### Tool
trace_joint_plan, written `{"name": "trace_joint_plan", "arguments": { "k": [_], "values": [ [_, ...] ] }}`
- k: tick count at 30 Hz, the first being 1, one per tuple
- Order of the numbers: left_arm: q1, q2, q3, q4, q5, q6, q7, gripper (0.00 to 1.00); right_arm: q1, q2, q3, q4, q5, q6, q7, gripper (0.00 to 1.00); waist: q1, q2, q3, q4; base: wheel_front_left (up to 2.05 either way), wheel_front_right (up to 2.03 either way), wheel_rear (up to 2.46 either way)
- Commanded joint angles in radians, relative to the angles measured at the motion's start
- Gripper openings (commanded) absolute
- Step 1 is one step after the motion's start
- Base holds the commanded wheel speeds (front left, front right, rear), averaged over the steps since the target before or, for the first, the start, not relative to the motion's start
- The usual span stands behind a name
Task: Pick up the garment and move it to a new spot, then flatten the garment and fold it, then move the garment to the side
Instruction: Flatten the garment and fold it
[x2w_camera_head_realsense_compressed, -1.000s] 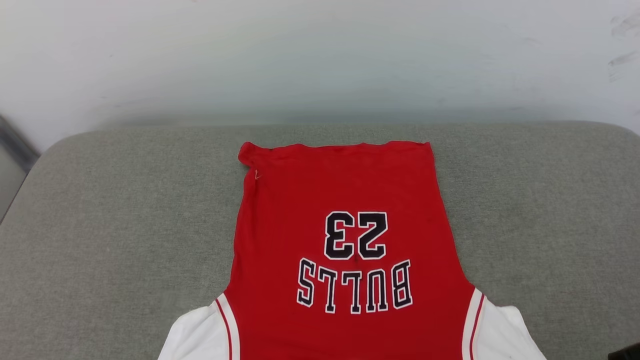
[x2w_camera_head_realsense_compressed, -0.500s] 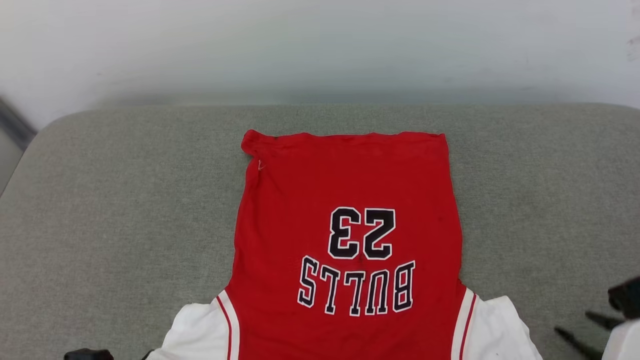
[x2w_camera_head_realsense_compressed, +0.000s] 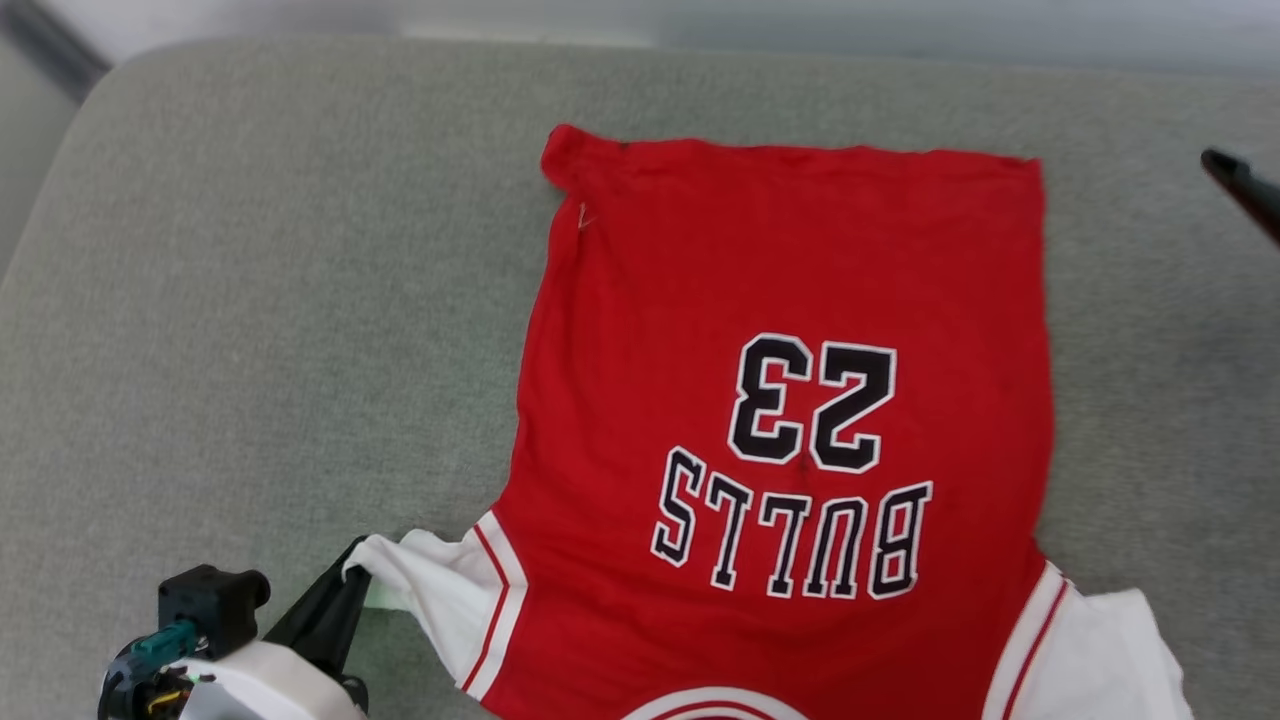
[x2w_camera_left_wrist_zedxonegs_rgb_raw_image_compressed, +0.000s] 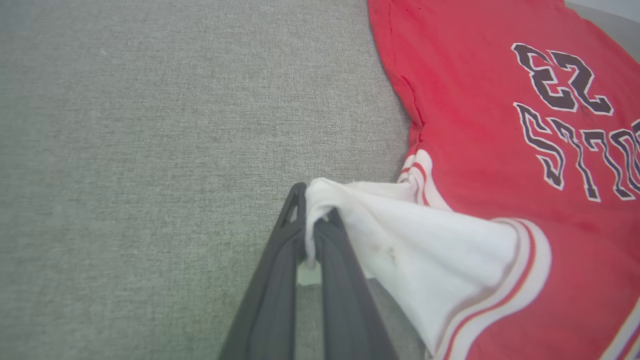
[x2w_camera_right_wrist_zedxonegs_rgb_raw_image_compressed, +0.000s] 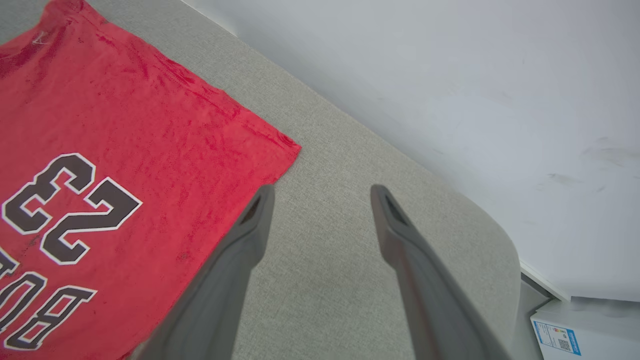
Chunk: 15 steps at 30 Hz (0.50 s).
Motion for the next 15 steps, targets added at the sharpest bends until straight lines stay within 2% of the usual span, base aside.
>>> {"name": "trace_joint_plan", "arguments": {
  "k": [1, 6, 10, 11, 15],
  "values": [
    [-0.019, -0.011, 0.01, -0.003, 0.01, -0.006, -0.002, 0.0, -0.047, 0.011, 0.018, 0.03, -0.013, -0.001, 0.028, 1.0, -0.0002, 0.0, 0.07, 0.053, 0.0, 0.0, 0.0],
    [-0.053, -0.059, 0.045, -0.015, 0.052, -0.031, -0.002, 0.0, -0.204, 0.071, 0.045, 0.185, -0.025, -0.001, 0.198, 1.0, -0.0002, 0.0, 0.156, 0.1, 0.0, 0.0, 0.0],
    [-0.076, -0.088, 0.073, -0.026, 0.083, -0.048, -0.002, 0.0, -0.279, 0.132, 0.017, 0.284, -0.059, -0.001, 0.292, 1.0, -0.0002, 0.0, 0.219, 0.131, 0.0, 0.0, 0.0],
    [-0.089, -0.106, 0.094, -0.031, 0.107, -0.058, -0.002, 0.0, -0.309, 0.17, -0.007, 0.34, -0.093, -0.001, 0.319, 1.0, -0.0002, 0.0, 0.257, 0.151, 0.0, 0.0, 0.0],
    [-0.102, -0.132, 0.114, -0.036, 0.134, -0.074, -0.002, 0.0, -0.301, 0.201, -0.033, 0.402, -0.133, -0.001, 0.323, 1.0, -0.0002, 0.0, 0.298, 0.172, 0.0, 0.0, 0.0]
  ]
}}
